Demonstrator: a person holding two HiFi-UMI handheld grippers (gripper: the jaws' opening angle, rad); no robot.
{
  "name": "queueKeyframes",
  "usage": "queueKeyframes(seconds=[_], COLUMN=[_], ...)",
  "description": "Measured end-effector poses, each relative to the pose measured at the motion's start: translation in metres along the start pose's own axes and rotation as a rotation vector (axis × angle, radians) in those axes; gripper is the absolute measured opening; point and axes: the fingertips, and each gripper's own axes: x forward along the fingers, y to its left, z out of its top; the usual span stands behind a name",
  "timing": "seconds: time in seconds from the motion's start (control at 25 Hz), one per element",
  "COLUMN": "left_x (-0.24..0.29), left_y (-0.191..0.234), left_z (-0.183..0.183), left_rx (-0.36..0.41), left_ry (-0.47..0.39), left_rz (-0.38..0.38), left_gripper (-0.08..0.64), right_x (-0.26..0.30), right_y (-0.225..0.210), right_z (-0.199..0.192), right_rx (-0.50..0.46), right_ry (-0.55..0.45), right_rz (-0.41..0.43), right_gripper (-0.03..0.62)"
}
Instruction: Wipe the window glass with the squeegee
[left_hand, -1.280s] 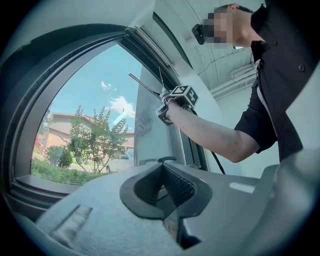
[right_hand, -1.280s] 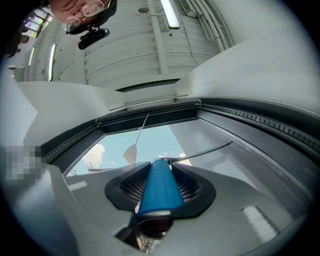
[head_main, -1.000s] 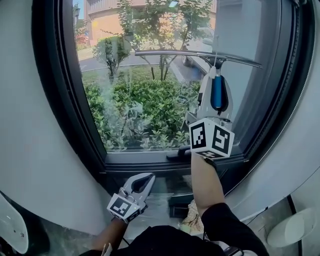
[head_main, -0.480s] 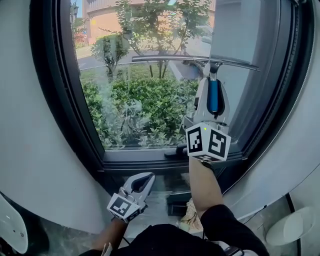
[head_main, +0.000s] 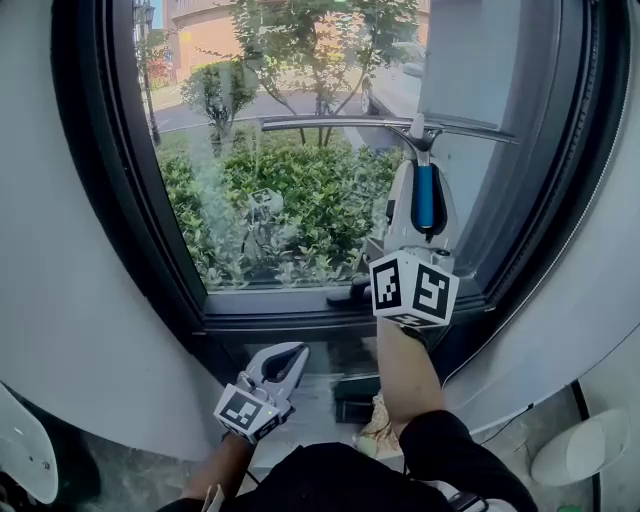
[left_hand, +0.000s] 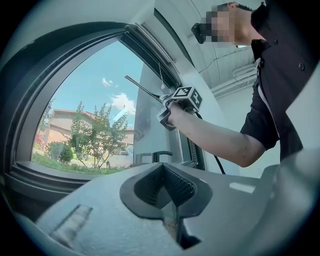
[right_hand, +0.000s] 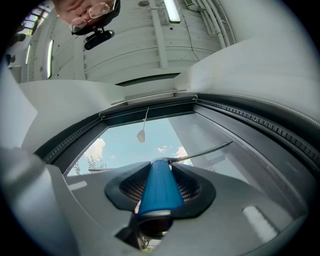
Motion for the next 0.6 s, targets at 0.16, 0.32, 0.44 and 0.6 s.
queueKeyframes(seconds=[0.16, 0.32, 0.44, 0.6], left_x=[-0.001, -0.003, -0.006, -0.006], left_y=[-0.005, -0.005, -0.004, -0.006], left_z=[0.0, 0.002, 0.0, 0.0], left_rx=[0.0, -0.015, -0.004, -0.015], left_ry=[0.02, 0.025, 0.023, 0.026], left_rz=[-0.004, 0.009, 0.01, 0.012], left_gripper=[0.002, 0.002, 0.002, 0.002], right_x=[-0.005, -0.01, -0.013, -0.017], right_y=[-0.002, -0.001, -0.001, -0.002], right_z=[-0.004, -0.007, -0.009, -0.012], right_rx=[0.007, 0.009, 0.011, 0.017], right_ry=[0.008, 0.016, 0.021, 0.029], right_rz=[-0.009, -0.012, -0.016, -0.023], right_gripper=[0.133, 0.133, 0.133, 0.132])
